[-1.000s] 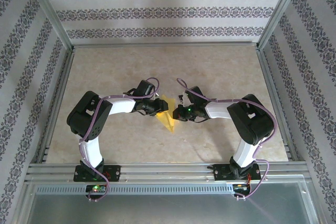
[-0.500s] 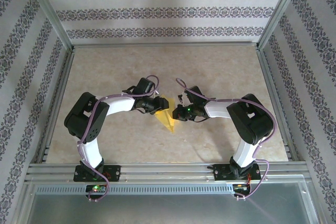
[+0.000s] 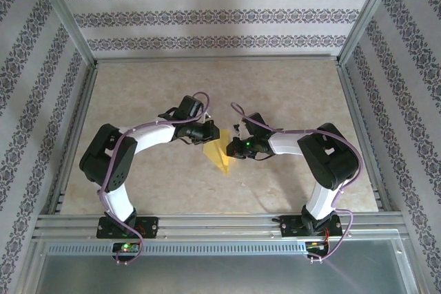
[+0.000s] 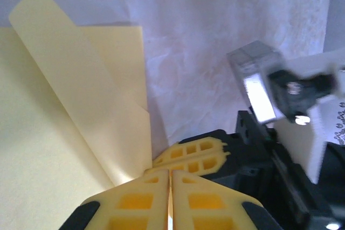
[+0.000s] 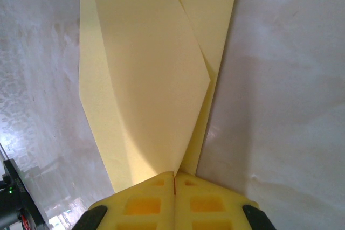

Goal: Fold a paper plane with a square sheet of paper (fold left side to right side)
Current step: Fourth fold the wing at the center of the table.

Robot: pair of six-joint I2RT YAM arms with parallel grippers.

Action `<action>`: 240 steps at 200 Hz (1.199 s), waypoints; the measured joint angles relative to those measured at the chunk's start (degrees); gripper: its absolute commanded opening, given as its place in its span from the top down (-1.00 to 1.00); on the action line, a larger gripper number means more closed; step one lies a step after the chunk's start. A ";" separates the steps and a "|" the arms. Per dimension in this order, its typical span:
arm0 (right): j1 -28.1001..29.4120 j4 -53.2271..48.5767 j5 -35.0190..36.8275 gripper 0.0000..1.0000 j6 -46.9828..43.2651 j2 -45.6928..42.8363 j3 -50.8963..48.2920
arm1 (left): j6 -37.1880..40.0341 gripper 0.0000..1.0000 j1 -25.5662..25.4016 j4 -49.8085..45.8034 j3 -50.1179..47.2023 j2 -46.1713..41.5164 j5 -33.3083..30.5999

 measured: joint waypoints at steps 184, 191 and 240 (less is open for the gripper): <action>0.37 -2.91 0.90 1.00 -2.58 0.33 1.66 | 2.36 0.86 0.00 -1.01 2.78 9.79 1.16; 0.37 -3.02 0.90 1.00 -2.60 0.35 1.70 | 2.45 0.86 0.00 -1.01 2.78 9.79 1.18; 0.37 -3.34 0.94 1.00 -2.75 0.35 1.92 | 2.51 0.87 0.00 -1.01 2.75 9.79 0.92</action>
